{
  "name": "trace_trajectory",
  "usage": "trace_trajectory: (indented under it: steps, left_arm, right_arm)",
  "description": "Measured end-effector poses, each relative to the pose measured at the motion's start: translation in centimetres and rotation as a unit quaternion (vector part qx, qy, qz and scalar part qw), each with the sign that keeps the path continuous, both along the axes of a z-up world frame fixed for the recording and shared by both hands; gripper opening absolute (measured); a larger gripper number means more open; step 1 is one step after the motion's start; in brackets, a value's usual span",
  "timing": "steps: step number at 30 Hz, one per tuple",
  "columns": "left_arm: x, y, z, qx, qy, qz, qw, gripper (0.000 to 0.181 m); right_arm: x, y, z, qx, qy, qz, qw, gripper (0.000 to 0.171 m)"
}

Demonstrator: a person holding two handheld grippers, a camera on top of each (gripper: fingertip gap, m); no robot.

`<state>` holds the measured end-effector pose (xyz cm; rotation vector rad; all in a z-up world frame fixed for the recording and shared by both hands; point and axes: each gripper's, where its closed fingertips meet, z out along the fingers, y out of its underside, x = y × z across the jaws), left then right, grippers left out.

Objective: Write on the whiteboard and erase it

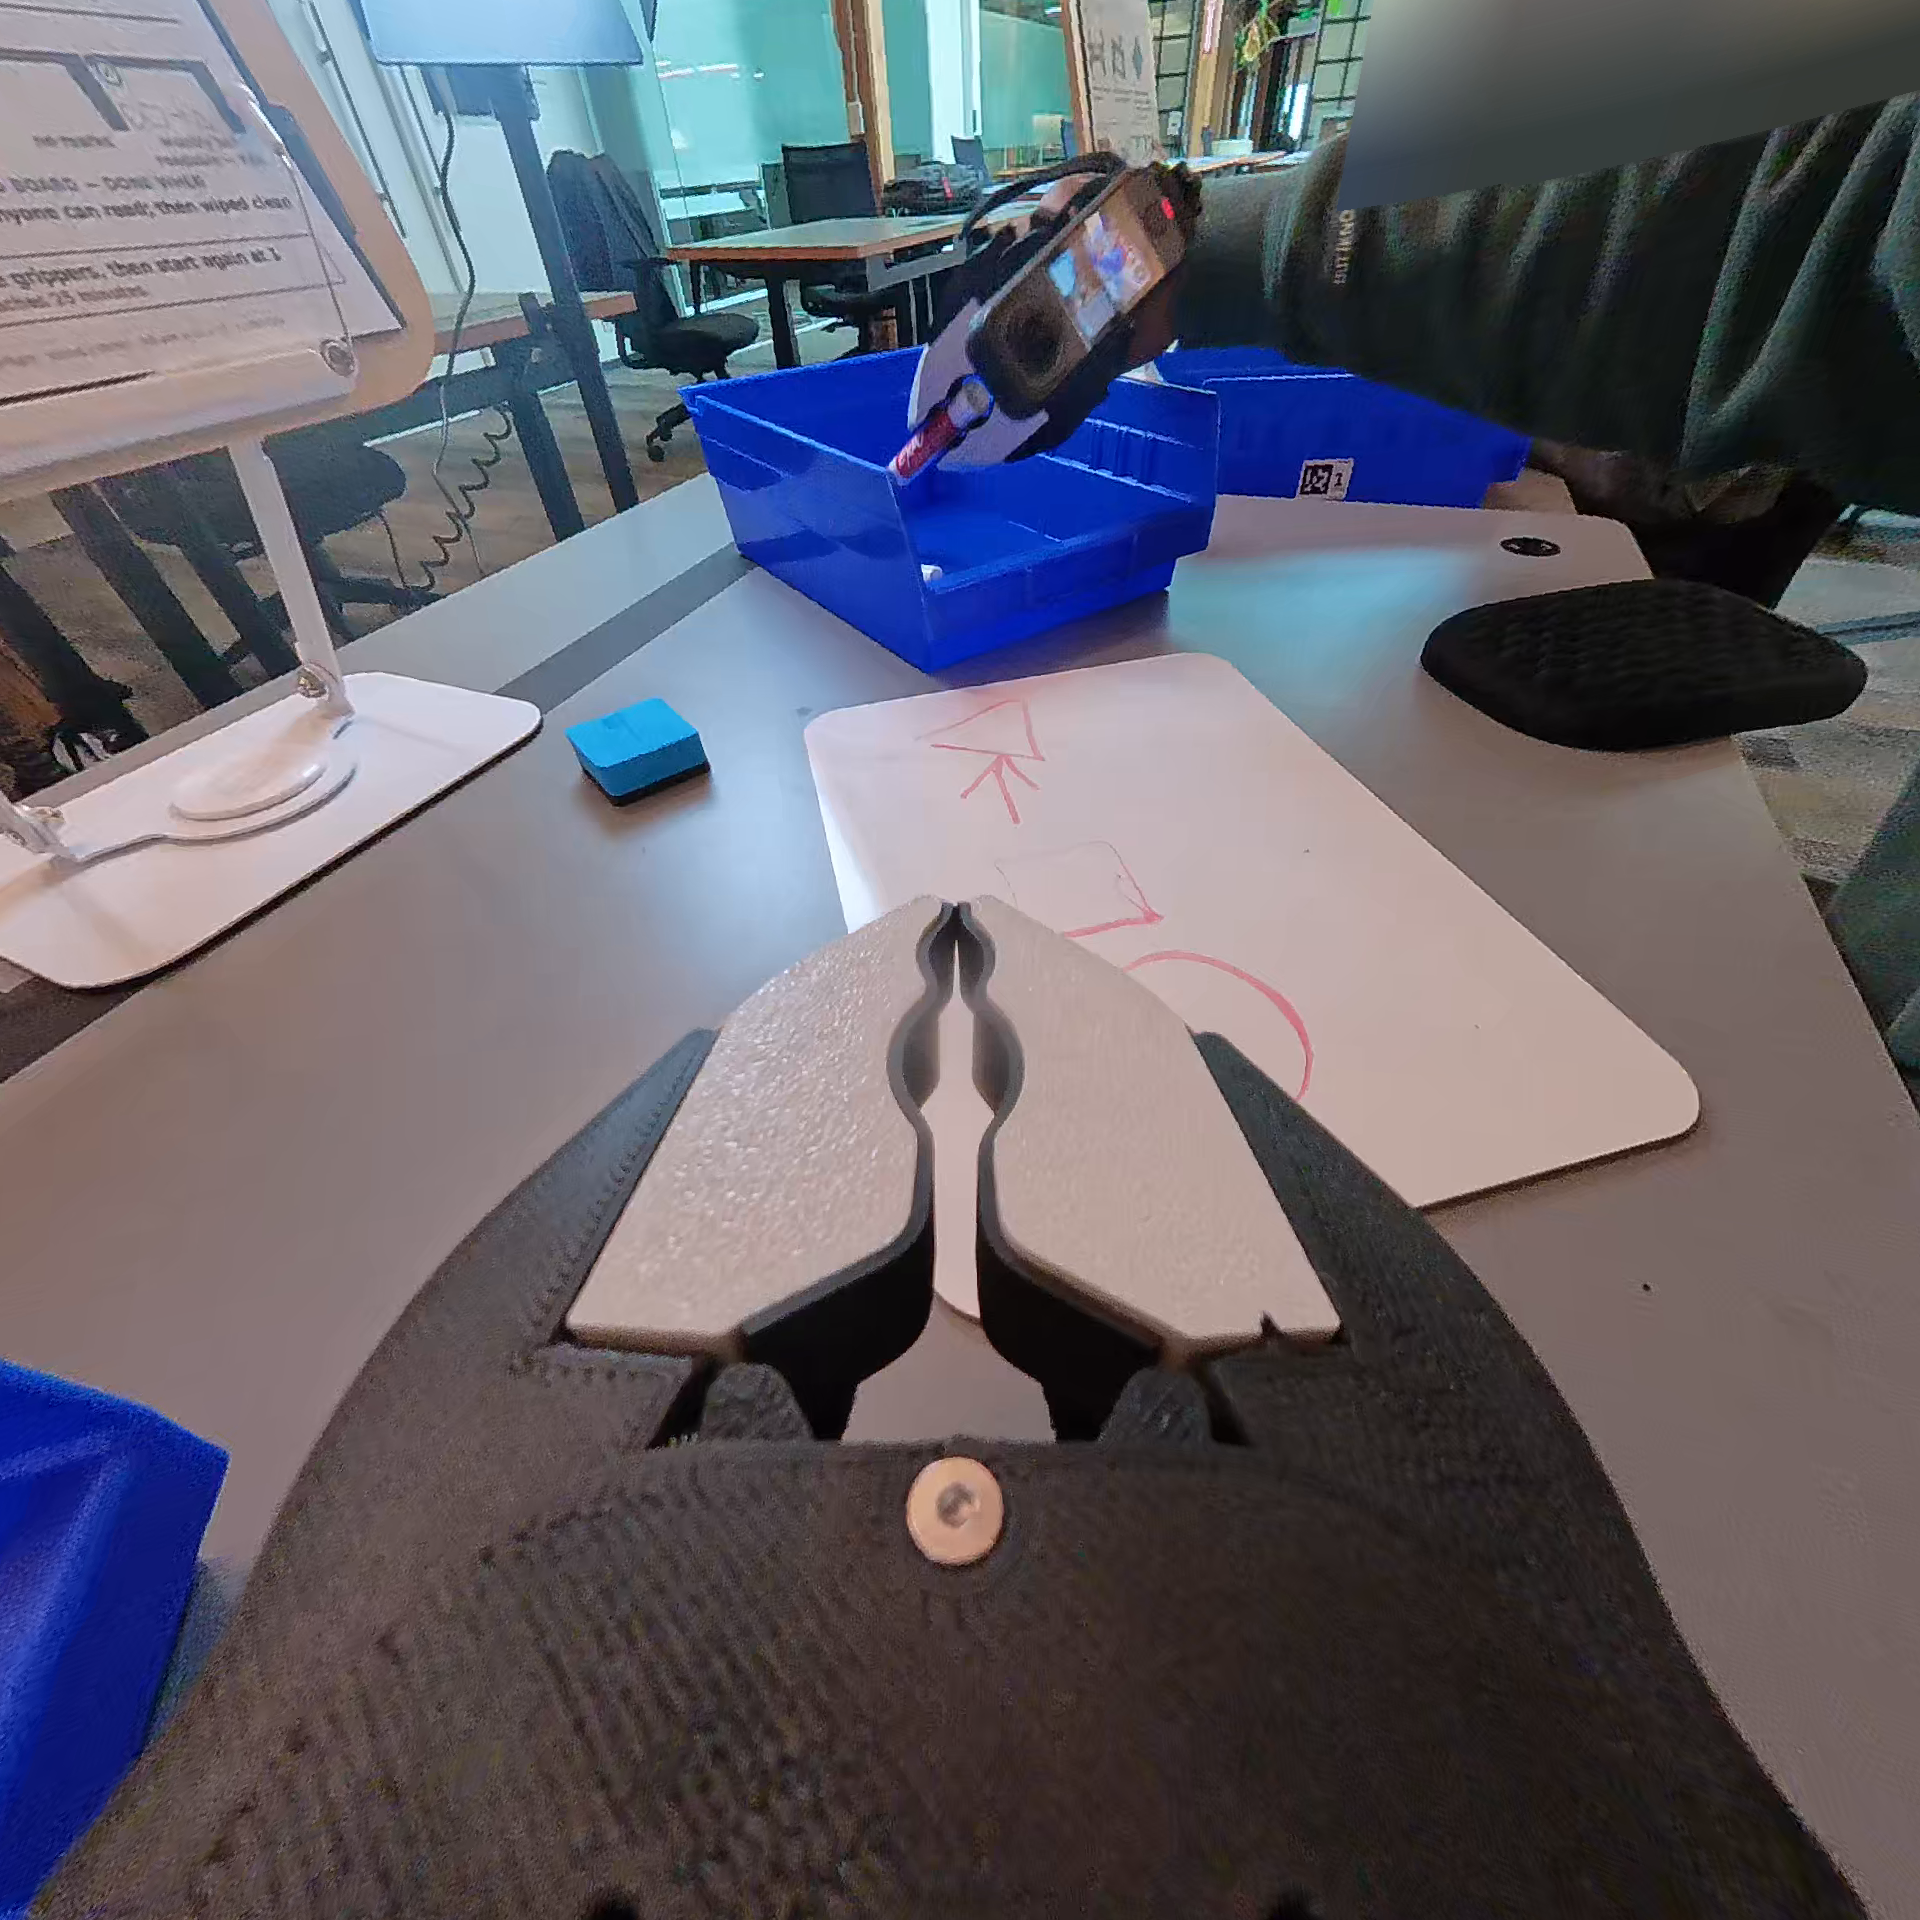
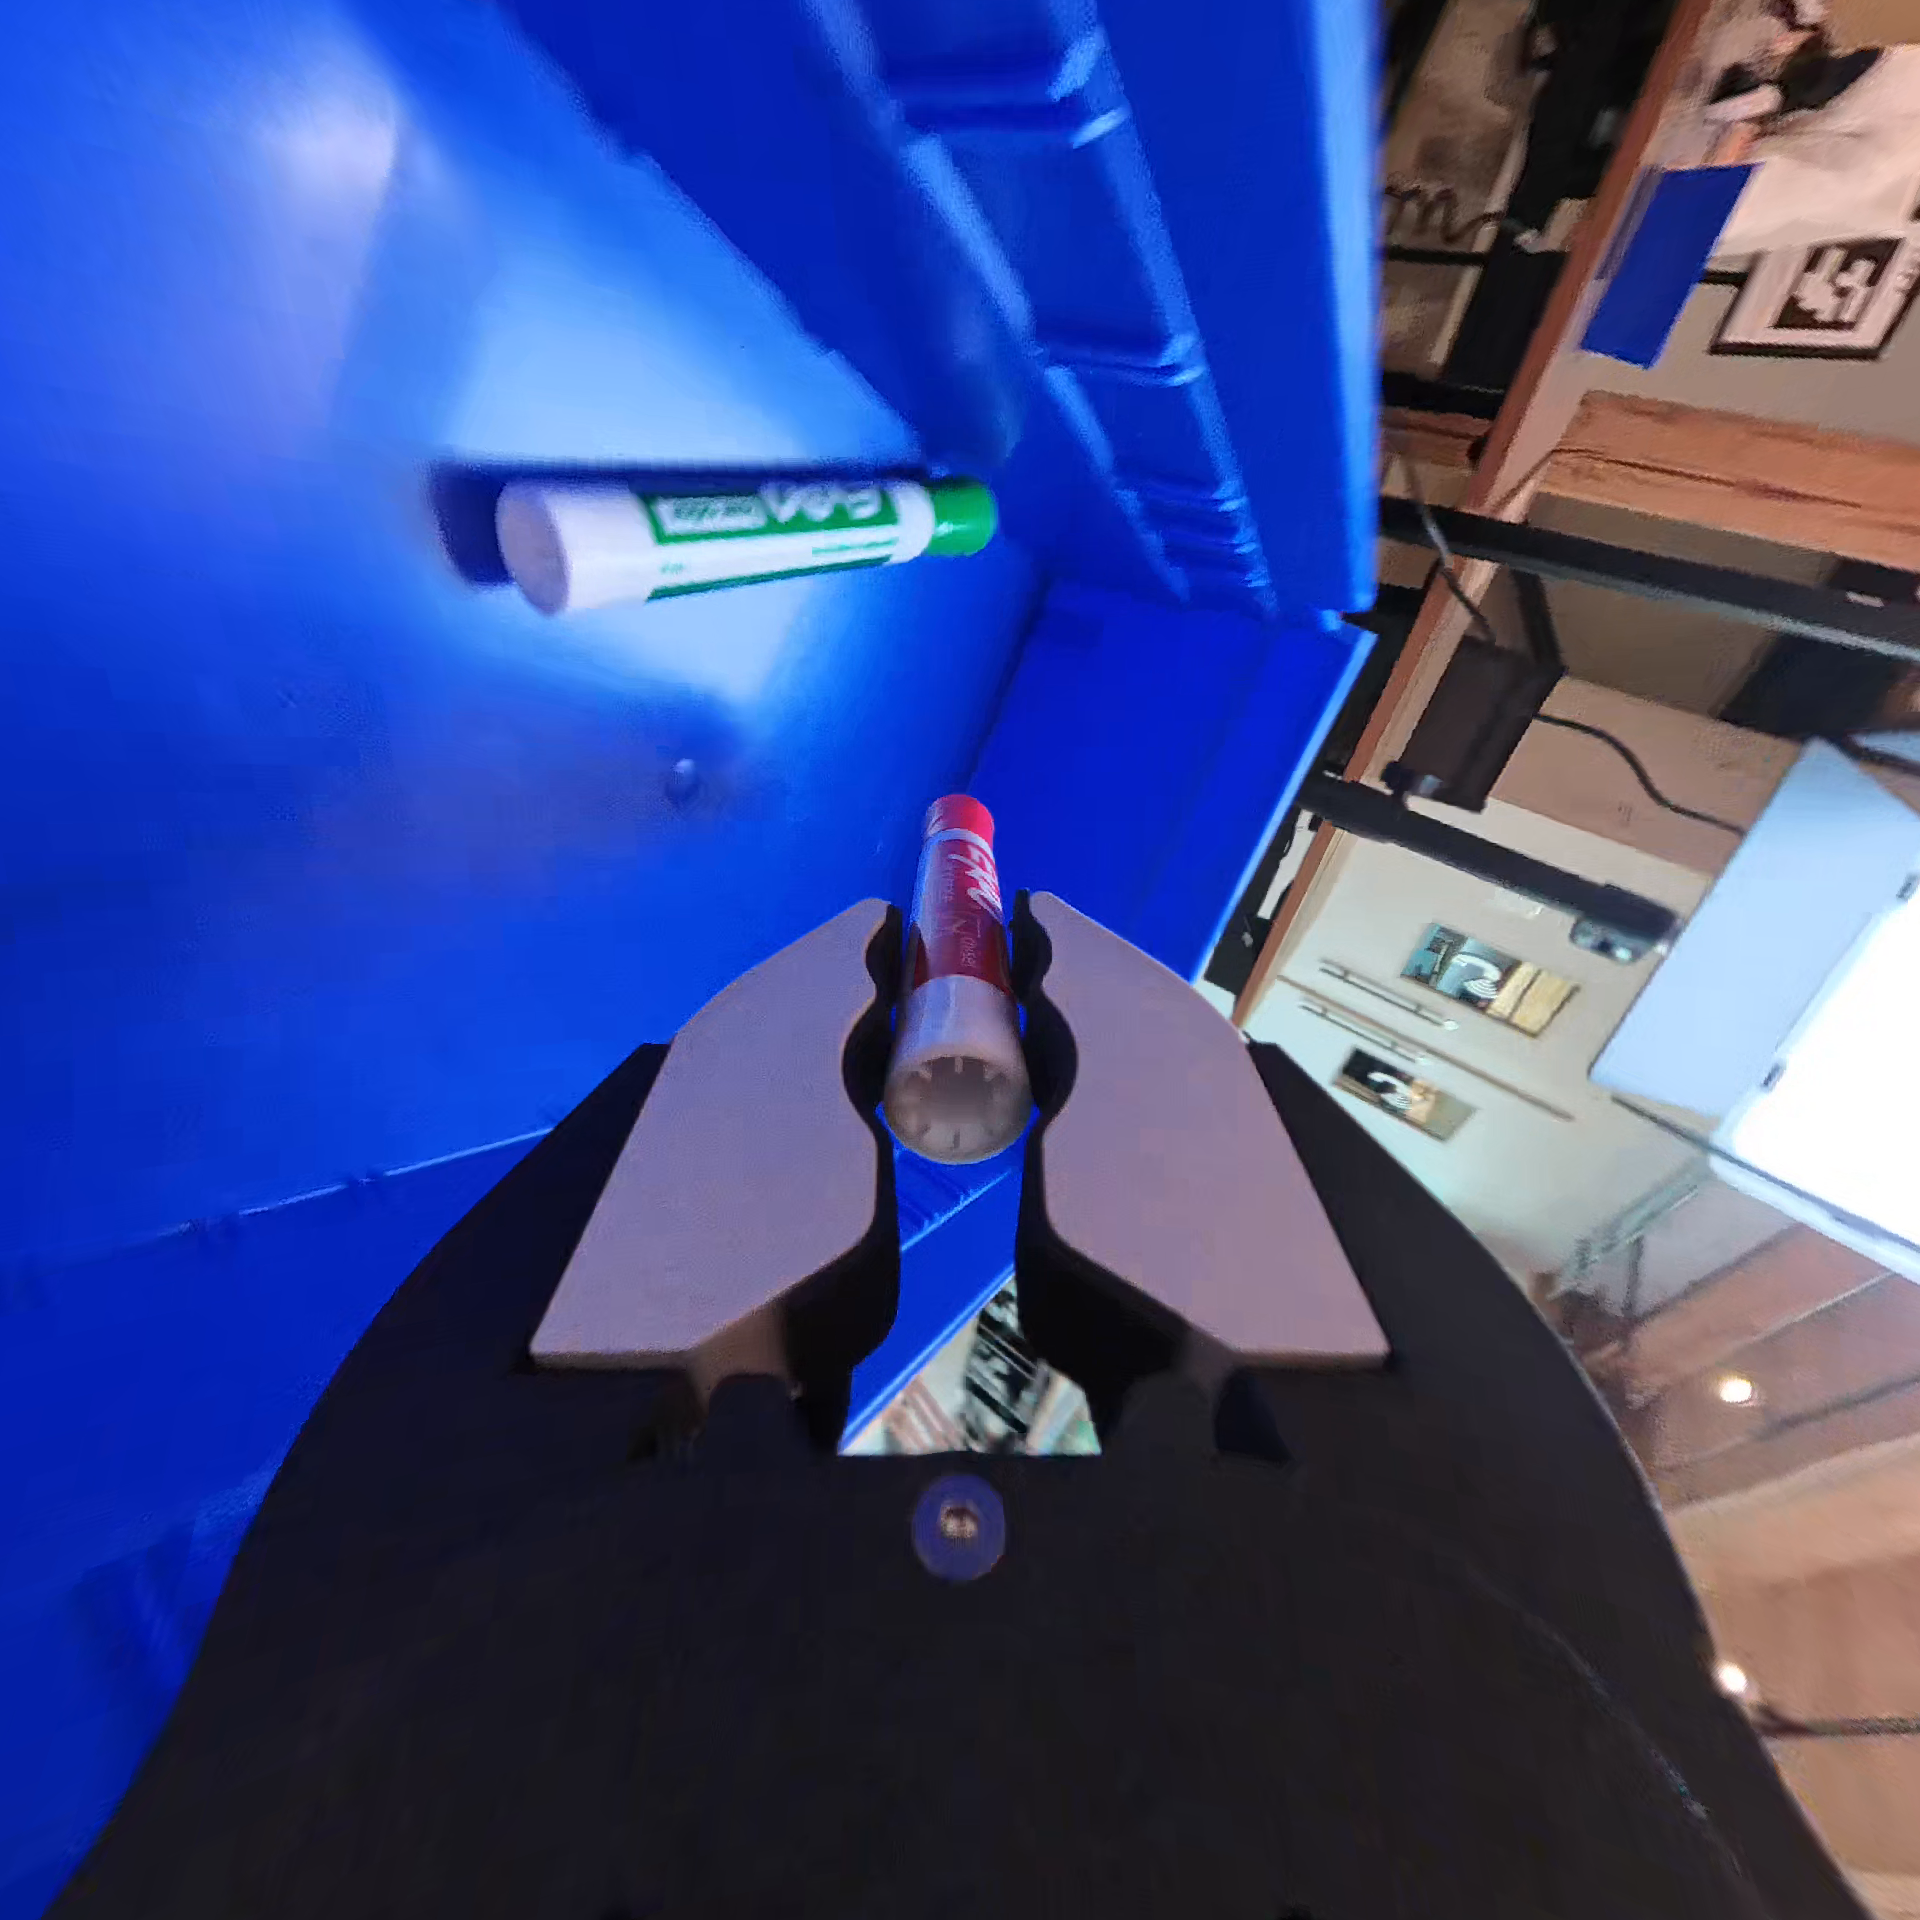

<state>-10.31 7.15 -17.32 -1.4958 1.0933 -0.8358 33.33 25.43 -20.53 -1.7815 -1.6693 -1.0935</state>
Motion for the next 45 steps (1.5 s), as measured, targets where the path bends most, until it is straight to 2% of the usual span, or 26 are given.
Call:
trace_trajectory:
  steps: [4,6,10,13,15,18,20,21,23,25,27,32,35,36,38,41,43,45]
  left_arm:
    - [-0.2,0.0,-0.6,-0.011,0.001,-0.001,1.0,0.0]
    - [-0.1,0.0,-0.9,-0.011,0.005,-0.003,1.0,0.0]
    - [0.1,0.0,-1.4,-0.022,0.006,-0.011,1.0,0.001]
    - [0.2,-0.1,-1.4,-0.03,0.002,-0.015,0.999,0.002]
    - [0.3,-0.1,-1.4,-0.033,-0.001,-0.018,0.999,0.002]
    - [0.3,0.0,-1.3,-0.036,-0.007,-0.017,0.999,0.002]
    - [0.4,0.2,-1.5,-0.041,-0.008,-0.016,0.999,0.002]
    - [0.4,0.2,-1.5,-0.045,-0.009,-0.015,0.999,0.002]
    - [0.4,0.3,-1.7,-0.05,-0.008,-0.014,0.999,0.005]
    - [0.4,0.4,-1.8,-0.046,-0.002,-0.01,0.999,0.009]
    - [0.2,0.4,-1.9,-0.041,0.003,-0.004,0.999,0.012]
    - [-0.3,0.4,-2.2,-0.031,0.013,-0.006,0.999,0.013]
    - [-0.3,0.3,-2.5,-0.021,0.024,-0.012,0.999,0.013]
    - [-0.3,0.3,-2.5,-0.022,0.024,-0.016,0.999,0.013]
    - [-0.2,0.1,-2.7,-0.029,0.02,-0.024,0.999,0.013]
    - [-0.1,0.0,-2.9,-0.038,0.018,-0.032,0.999,0.013]
    - [0.0,-0.2,-2.9,-0.038,0.019,-0.035,0.998,0.013]
    - [0.1,-0.4,-2.8,-0.036,0.018,-0.039,0.998,0.012]
  right_arm:
    - [1.0,0.2,-3.5,-0.066,-0.072,0.005,0.995,0.021]
    - [1.4,-0.1,-4.9,-0.091,-0.091,-0.004,0.992,0.028]
    - [0.7,-1.1,-5.8,-0.131,-0.046,-0.017,0.99,0.044]
    - [-1.0,-1.1,-3.6,-0.126,0.085,-0.041,0.988,0.05]
    - [-3.2,-1.1,-1.1,-0.109,0.216,-0.052,0.969,0.054]
    - [-9.7,-1.6,4.2,-0.084,0.433,-0.015,0.897,0.054]
    - [-14.4,-2.5,7.1,-0.081,0.519,0.014,0.851,0.051]
    - [-16.6,-2.9,7.6,-0.094,0.538,0.014,0.838,0.05]
    - [-20.7,-3.6,6.6,-0.158,0.532,-0.006,0.832,0.055]
    - [-23.6,-3.4,4.3,-0.22,0.484,-0.035,0.846,0.067]
    - [-25.4,-1.8,2.1,-0.246,0.436,-0.051,0.864,0.07]
    - [-27.0,2.6,-2.8,-0.29,0.355,-0.111,0.882,0.073]
    - [-27.2,4.2,-5.4,-0.315,0.325,-0.145,0.88,0.077]
    - [-27.3,4.5,-6.3,-0.319,0.318,-0.15,0.88,0.075]
    - [-27.5,4.6,-7.5,-0.329,0.301,-0.145,0.883,0.054]
    - [-28.6,3.4,-5.7,-0.331,0.313,-0.099,0.885,0.053]
    - [-29.6,0.2,-3.5,-0.351,0.343,-0.066,0.869,0.053]
    - [-28.7,-4.3,-2.8,-0.371,0.316,-0.042,0.872,0.053]
